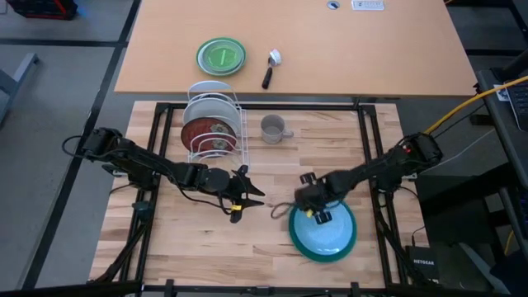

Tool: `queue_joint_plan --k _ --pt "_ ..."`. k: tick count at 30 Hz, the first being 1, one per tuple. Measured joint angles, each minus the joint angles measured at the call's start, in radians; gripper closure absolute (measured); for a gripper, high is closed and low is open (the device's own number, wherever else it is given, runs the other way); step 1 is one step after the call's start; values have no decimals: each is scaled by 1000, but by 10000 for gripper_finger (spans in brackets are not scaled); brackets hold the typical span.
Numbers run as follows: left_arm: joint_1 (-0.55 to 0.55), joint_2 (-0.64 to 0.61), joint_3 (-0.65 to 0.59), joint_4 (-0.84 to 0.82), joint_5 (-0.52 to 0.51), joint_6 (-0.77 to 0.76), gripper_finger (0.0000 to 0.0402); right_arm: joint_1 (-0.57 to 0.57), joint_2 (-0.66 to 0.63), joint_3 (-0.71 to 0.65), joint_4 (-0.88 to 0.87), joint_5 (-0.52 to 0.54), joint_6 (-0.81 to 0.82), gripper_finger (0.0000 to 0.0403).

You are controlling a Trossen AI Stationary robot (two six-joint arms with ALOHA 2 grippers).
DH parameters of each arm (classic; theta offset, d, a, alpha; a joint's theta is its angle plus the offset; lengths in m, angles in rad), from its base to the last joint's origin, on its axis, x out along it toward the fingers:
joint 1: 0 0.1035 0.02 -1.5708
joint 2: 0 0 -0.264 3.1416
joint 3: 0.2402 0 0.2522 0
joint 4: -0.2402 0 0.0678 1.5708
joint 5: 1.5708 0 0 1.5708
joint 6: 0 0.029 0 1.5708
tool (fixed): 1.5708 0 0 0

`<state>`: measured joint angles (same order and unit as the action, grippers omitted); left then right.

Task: Sort dishes
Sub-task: Put the blue plate into the dish rack

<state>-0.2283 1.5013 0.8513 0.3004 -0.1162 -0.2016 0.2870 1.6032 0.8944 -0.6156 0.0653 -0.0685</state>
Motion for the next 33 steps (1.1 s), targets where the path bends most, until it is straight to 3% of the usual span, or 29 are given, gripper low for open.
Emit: queue_joint_plan --k 13,23,33 --pt "-1 0 0 -2 0 0 273 -301 0 0 15 -372 -180 276" --pt "0 0 0 -6 0 0 273 -326 24 0 8 -406 -232 276" --pt "0 0 0 -9 0 0 273 -327 119 5 8 -515 -227 276"
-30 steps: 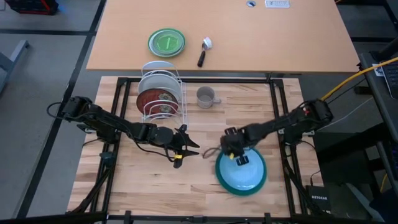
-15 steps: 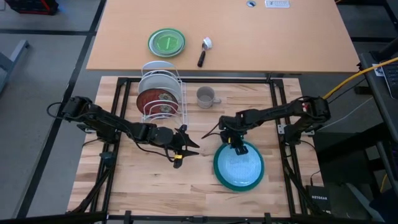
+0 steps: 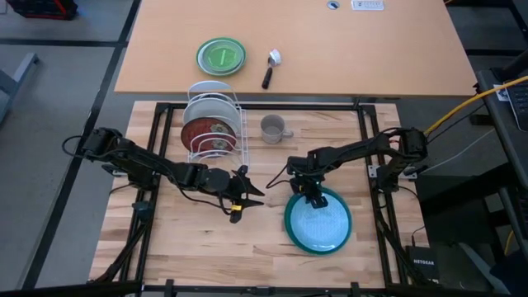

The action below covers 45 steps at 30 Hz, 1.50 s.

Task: Sort dishes
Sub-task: Put the blue plate into the dish rack

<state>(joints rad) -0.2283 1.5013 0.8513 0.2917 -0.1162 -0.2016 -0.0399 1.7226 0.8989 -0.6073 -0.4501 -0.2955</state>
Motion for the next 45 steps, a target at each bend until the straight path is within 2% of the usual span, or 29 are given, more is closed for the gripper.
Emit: queue_joint_plan --k 4,13,24,30,36,45 --pt "0 0 0 -12 0 0 273 0 1 5 7 -16 1 286" --pt "0 0 0 -22 0 0 273 0 6 48 7 -84 8 357" --pt "0 0 0 -21 0 -1 273 1 6 165 4 -51 33 365" --pt "0 0 0 -21 0 -51 273 0 6 220 7 -35 30 366" --pt "0 0 0 -22 0 -56 273 0 6 228 -2 35 35 366" --pt "0 0 0 -52 -2 -68 273 0 5 228 -60 68 71 366"
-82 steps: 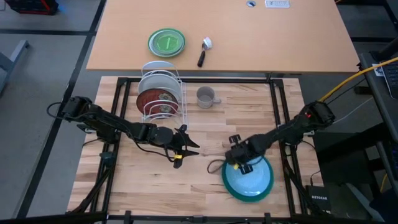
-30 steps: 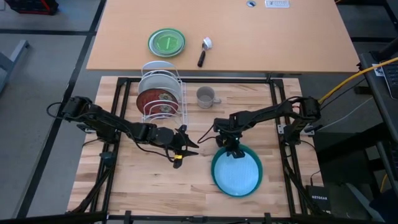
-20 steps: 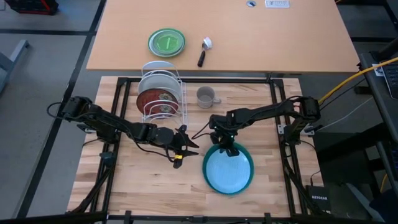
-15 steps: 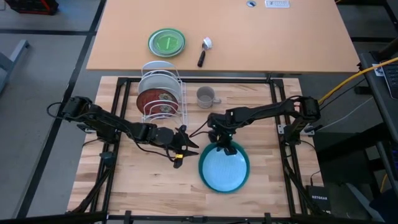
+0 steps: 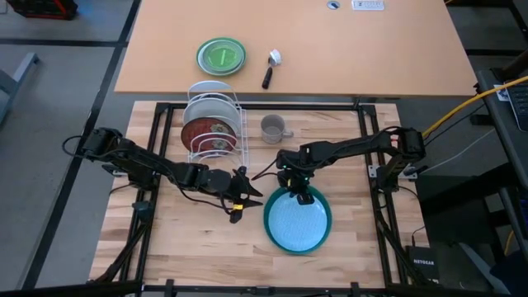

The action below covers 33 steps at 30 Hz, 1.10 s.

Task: Sort dishes
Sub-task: Put the blue plate into the dish rack

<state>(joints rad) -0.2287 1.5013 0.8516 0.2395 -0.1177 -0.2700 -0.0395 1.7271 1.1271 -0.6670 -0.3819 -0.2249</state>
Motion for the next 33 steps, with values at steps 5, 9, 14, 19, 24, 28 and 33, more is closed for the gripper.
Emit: queue_joint_plan --k 5,9,14,19,24,28,33 --pt "0 25 0 -26 -47 -50 273 0 0 0 16 -6 -4 366" --pt "0 104 -1 20 -76 -47 273 0 0 0 20 -3 -4 366" --pt "0 227 -1 159 -78 -45 273 0 0 0 25 -3 -5 366" --pt "0 299 0 226 -93 -45 273 0 0 0 27 -4 -5 366" --pt "0 314 0 175 -128 -48 273 -1 0 0 30 -30 -5 366" --pt "0 315 0 122 -138 -59 273 0 -2 0 23 -42 -5 366" --pt "0 315 0 108 -138 -70 273 0 -2 0 21 -48 -5 366"
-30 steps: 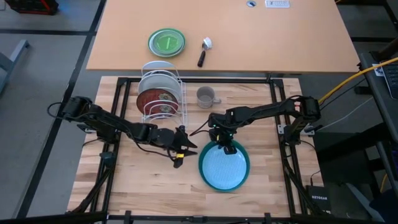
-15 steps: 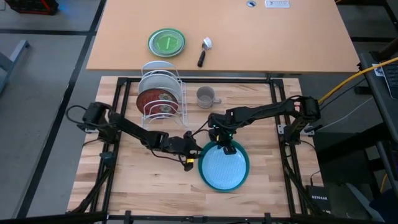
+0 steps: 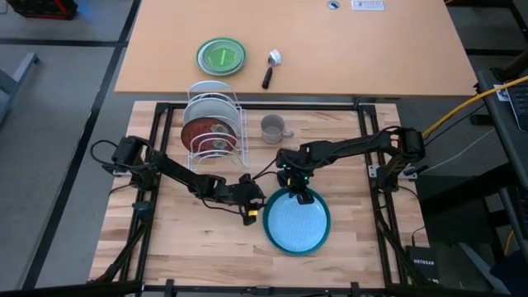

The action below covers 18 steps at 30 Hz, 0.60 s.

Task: Sort dishes
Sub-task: Put the blue plate into the dish rack

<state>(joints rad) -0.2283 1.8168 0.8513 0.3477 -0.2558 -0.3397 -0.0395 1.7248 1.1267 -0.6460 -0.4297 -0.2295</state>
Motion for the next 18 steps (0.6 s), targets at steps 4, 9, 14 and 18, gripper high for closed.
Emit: queue_joint_plan --k 4,9,14,18 --pt "0 0 0 11 0 -23 273 0 0 2 -2 1 0 366" --pt "-1 -2 0 12 0 -75 273 1 0 59 -11 8 -21 366" --pt "-2 -40 0 18 -1 -83 273 1 0 143 -61 45 -52 366" --pt "-7 -89 -1 11 -4 -58 273 1 -1 210 -150 112 -88 366"
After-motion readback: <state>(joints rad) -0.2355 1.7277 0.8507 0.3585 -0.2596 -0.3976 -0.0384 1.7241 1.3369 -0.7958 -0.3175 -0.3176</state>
